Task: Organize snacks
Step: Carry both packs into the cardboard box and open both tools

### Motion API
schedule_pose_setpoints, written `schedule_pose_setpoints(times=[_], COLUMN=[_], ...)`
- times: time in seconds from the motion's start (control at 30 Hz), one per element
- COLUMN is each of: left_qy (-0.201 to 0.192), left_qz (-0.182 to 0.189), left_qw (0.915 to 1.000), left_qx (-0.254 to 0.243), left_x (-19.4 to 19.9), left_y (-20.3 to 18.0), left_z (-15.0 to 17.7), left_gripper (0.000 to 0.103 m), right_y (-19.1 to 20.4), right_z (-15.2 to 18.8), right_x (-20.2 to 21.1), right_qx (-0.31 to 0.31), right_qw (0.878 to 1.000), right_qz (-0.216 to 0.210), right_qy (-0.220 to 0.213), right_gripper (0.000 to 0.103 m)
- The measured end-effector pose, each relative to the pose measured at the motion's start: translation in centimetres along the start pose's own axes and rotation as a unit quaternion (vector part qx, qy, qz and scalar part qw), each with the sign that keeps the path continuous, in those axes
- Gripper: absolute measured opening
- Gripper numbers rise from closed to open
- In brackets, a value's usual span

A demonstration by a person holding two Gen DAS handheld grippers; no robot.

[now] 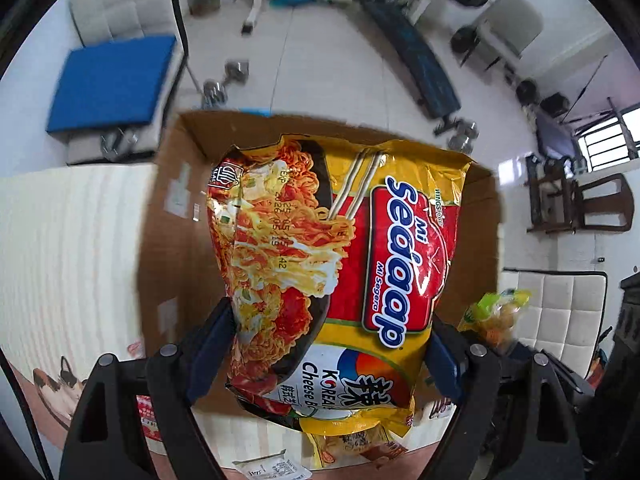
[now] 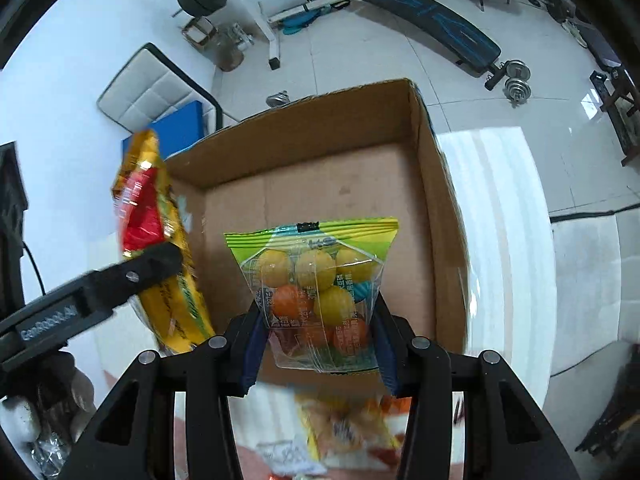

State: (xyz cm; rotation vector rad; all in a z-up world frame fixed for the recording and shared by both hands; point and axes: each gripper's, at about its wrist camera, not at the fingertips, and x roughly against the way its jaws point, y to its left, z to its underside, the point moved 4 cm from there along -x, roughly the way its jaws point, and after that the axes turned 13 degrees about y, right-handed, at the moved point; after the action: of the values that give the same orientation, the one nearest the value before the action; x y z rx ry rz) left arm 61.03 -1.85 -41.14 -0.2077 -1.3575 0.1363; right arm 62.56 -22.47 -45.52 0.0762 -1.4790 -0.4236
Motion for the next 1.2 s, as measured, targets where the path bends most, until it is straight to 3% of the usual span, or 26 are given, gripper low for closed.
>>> schedule_pose_setpoints(times=[0.1, 0.27, 0.5, 0.53, 0.6, 0.63, 0.8, 0.97, 1.2], left_qy=[0.038, 0.068, 0.092, 0.096, 0.099, 0.1, 0.086, 0.058, 0.009], left_qz=[-0.001, -0.023, -0.038, -0.041, -0.043, -0.039, -0.031, -0.029, -0.039], left_qw=[0.9992, 0.9974, 0.995, 0.9946, 0.9941, 0.9942, 0.9958, 0.9978, 0.999], left_qx=[0.009, 0.007, 0.005, 0.004, 0.006, 0.006, -0.001, -0.012, -0.02], left_x=[-2.9, -6.4, -8.3, -8.5, -8.8, -8.8, -7.7, -5.5, -2.4], left_y=[0.2, 0.4, -0.7, -0.8, -1.0, -1.2, -2.1, -2.9, -2.7], left_z=[-2.1, -4.0, -4.2, -4.4, -4.7, -4.6, -3.4, -1.5, 0.6], left_gripper=[0.085, 0.085, 0.086, 0.086, 0.087, 0.088, 0.089, 0.089, 0.089], right_y=[-0.2, -1.2, -1.2, -1.3, -1.4, -1.4, -0.6, 0.2, 0.5], right_z=[-2.7, -6.0, -7.6, -7.8, -8.0, -8.2, -7.5, -6.3, -4.6], right_x=[-2.1, -6.1, -8.8, -9.2, -9.5, -9.6, -8.9, -7.1, -4.4], right_qx=[-0.002, -0.005, 0.005, 0.003, 0.004, 0.008, 0.026, 0.036, 0.038], right_qw=[1.0, 0.998, 0.996, 0.995, 0.994, 0.994, 0.993, 0.991, 0.992], right_qz=[0.012, 0.037, 0.044, 0.043, 0.045, 0.05, 0.067, 0.095, 0.096], right_qy=[0.015, 0.043, 0.076, 0.087, 0.095, 0.094, 0.097, 0.086, 0.067], right_gripper=[0.05, 0.05, 0.051, 0.053, 0.08, 0.082, 0.094, 0.095, 0.095])
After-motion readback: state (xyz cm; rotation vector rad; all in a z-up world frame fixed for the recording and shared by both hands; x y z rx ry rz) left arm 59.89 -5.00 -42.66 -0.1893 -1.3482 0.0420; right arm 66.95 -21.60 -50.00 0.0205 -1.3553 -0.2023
